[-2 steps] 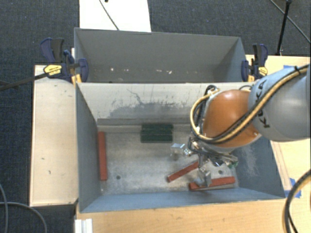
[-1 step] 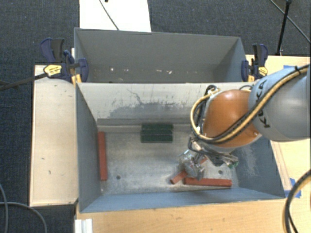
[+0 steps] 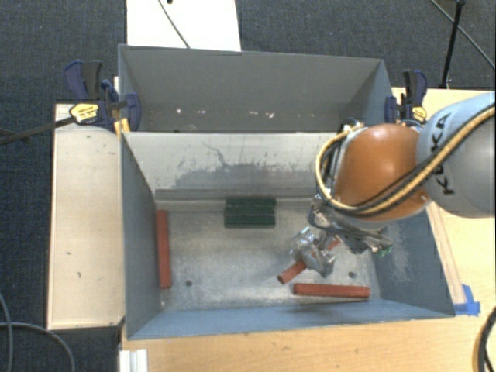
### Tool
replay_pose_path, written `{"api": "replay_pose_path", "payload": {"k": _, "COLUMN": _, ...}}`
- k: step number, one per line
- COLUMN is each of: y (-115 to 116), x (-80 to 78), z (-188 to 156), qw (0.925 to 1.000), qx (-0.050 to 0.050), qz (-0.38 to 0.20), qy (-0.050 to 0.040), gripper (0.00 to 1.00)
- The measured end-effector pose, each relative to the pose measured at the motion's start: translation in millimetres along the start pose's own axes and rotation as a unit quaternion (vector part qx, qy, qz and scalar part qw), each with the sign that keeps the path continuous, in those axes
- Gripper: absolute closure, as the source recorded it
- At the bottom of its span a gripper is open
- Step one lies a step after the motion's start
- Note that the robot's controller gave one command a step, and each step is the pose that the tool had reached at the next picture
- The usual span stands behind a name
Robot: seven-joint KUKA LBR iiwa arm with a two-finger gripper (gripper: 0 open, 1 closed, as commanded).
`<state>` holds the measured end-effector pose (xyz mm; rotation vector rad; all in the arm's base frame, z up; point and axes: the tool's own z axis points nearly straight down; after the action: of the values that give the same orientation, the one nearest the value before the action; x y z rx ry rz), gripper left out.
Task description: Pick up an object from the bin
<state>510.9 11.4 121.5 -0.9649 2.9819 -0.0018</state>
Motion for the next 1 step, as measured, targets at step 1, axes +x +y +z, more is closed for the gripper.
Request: {"api": "replay_pose_path", "payload": {"k": 1, "y": -0.5, "x": -1.3, "z": -17.4, "qw": 1.0, "qx": -0.001, "qz": 0.002, "qy": 0.0007, "gripper": 1.0}}
